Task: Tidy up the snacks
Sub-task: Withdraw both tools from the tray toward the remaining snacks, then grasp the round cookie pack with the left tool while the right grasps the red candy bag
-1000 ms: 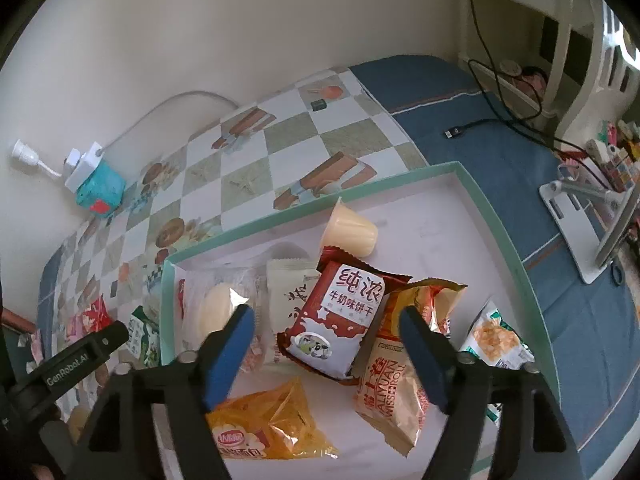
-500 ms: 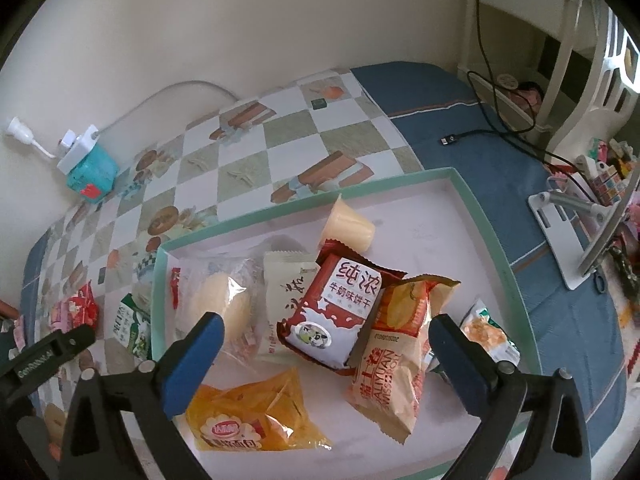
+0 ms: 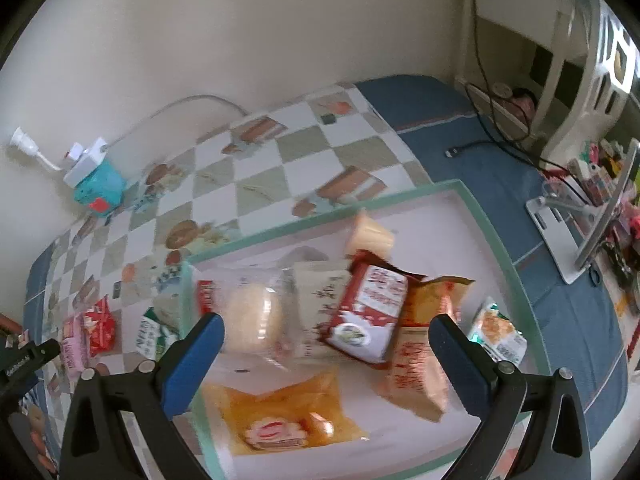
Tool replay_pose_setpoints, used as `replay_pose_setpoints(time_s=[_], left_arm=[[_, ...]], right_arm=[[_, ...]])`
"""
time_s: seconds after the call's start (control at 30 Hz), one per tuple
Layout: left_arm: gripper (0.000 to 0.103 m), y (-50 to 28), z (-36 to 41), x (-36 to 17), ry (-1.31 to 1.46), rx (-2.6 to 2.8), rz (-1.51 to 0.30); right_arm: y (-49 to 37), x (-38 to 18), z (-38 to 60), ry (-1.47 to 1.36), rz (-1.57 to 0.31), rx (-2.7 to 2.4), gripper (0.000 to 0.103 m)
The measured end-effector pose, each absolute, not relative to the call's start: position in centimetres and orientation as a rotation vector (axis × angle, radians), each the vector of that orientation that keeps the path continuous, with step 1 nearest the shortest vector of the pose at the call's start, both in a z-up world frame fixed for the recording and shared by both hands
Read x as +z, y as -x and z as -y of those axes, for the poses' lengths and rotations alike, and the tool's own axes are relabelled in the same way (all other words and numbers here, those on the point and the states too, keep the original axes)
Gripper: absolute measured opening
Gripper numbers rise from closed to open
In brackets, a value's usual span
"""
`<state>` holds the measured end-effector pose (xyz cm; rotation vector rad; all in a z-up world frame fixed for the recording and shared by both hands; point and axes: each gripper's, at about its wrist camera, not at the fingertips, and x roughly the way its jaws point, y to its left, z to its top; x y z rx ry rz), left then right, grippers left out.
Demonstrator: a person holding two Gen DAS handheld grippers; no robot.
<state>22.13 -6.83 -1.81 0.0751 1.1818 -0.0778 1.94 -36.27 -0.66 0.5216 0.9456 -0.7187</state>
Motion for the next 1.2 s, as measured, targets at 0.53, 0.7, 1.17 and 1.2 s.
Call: replay_pose_setpoints(time_s=[0.53,0.7,1.17,1.2], left_arm=[[0.096,-26.5,-5.1,-5.1,0.166,0.023,-1.245],[0.096,-27.3,-6.5,-7.2,0.194,-0.027,-1.291],[0.096,-31.1,-7.6,-7.5,0.107,-0.164,-1.280],[0.096,-31.4,-7.5,-7.6,0.104,-0.181,-1.285]], right_arm=[[-8.7,-1.2,27.7,-0.415,-0.942,-0.595,0.103],[-11.1,-2.3,24.8,-0.404,-0.964,-0.531,0.103],[-19.3,-5.8,20.9,-0.507,-1.102,-0.394,0.103],[-19.9,-6.0,20.8,-0.509,-1.112,-0.388,0.103]])
